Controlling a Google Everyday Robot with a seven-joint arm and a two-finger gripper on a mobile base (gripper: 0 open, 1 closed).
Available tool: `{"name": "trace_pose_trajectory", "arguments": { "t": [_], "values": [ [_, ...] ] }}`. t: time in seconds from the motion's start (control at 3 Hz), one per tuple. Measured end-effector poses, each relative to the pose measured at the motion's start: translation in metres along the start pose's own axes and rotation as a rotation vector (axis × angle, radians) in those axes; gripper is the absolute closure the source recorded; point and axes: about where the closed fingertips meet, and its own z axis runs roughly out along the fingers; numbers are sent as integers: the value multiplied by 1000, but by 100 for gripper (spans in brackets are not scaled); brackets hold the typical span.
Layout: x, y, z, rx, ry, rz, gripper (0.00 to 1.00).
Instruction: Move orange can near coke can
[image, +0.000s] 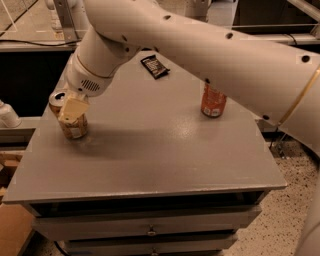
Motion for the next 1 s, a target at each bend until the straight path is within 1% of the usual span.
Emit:
{"name": "trace_pose_trajectory", "arguments": {
  "t": [0.33,0.67,1.0],
  "values": [
    [6,-1,-10,13,13,10,87],
    [16,-5,-29,41,31,18,100],
    [36,-9,-67,97,65,48,100]
  ]
}}
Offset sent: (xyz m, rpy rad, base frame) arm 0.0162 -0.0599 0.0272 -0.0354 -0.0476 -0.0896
